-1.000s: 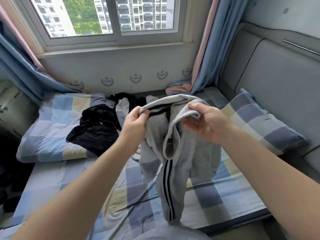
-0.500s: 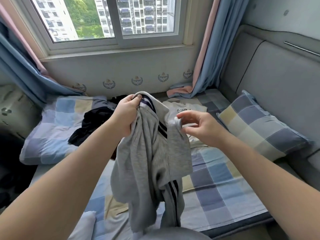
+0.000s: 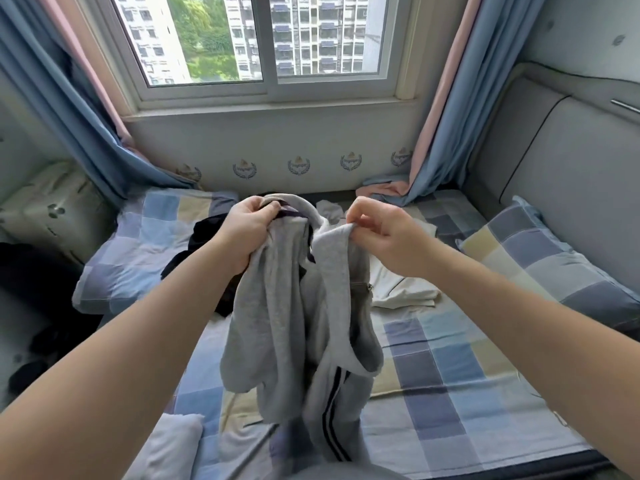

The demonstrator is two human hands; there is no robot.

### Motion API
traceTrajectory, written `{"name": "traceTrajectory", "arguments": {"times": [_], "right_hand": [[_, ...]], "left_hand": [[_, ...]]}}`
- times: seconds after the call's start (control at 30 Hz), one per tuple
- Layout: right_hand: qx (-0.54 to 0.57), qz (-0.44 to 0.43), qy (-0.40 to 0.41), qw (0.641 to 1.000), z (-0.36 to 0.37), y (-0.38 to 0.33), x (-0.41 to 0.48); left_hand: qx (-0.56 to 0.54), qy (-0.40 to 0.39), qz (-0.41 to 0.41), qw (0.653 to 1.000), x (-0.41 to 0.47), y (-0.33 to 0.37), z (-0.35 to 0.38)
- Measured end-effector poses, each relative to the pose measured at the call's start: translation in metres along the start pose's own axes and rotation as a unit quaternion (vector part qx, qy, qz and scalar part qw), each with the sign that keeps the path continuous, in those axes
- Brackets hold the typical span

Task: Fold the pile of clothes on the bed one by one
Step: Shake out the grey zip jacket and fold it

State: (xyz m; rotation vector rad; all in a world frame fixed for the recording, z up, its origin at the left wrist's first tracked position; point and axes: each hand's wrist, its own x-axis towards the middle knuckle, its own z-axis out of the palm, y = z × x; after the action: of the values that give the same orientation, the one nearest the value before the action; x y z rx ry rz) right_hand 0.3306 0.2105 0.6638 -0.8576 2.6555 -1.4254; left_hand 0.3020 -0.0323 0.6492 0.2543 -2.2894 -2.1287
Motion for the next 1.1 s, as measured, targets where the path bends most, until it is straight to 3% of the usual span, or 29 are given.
{"name": "traceTrajectory", "arguments": {"times": [0.1, 0.23, 0.33, 0.47, 0.57, 0.73, 0.87, 0.97, 1.1], "right_hand": [[0.003, -0.003, 0.015, 1.0, -0.007, -0.019, 0.021], [-0.047, -0.013, 0.07, 0.996, -0.028, -0.043, 0.05], [-0.103, -0.02, 0.085, 0.991, -0.039, -0.049, 0.066], [-0.111, -0.002, 0.15, 0.982, -0.046, -0.053, 0.077], [-0.107, 0.011, 0.218, 0.97, -0.064, -0.056, 0.077], [-0.094, 0.028, 0.255, 0.962, -0.097, -0.049, 0.06], [-0.082, 0.048, 0.264, 0.96, -0.097, -0.044, 0.047], [-0.033, 0.062, 0.248, 0.966, -0.088, -0.046, 0.041], [0.006, 0.08, 0.254, 0.964, -0.085, -0.045, 0.036]], "left_hand": [[0.036, -0.036, 0.006, 0.999, -0.008, -0.001, 0.005], [0.044, 0.03, 0.082, 0.995, -0.023, 0.009, 0.008], [0.037, -0.079, 0.055, 0.995, -0.043, 0.025, 0.017], [0.243, -0.097, 0.101, 0.96, -0.052, 0.022, 0.036], [0.369, -0.101, 0.068, 0.922, -0.038, 0.007, 0.035], [0.151, -0.1, -0.005, 0.983, -0.015, 0.017, 0.024], [0.028, -0.168, -0.102, 0.98, -0.011, 0.032, 0.031], [0.052, -0.177, -0.136, 0.973, -0.013, 0.033, 0.045], [0.068, -0.106, -0.129, 0.984, -0.007, 0.017, 0.056]]}}
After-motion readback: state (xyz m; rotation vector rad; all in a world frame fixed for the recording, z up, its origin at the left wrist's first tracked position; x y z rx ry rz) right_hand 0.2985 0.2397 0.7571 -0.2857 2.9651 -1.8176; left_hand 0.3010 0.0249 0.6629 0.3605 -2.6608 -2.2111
